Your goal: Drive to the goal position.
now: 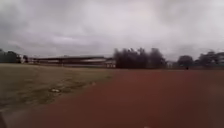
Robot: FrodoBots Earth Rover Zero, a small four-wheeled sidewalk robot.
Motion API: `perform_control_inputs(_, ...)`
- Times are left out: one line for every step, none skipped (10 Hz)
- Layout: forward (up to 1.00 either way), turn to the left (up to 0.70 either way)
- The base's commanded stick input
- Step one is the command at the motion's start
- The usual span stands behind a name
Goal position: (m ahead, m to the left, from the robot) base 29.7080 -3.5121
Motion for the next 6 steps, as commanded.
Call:
perform_control_inputs(0.7,0.0)
perform_control_inputs(0.7,0.0)
perform_control_inputs(0.7,0.0)
perform_control_inputs(0.7,0.0)
perform_control_inputs(0.7,0.0)
perform_control_inputs(0.7,-0.05)
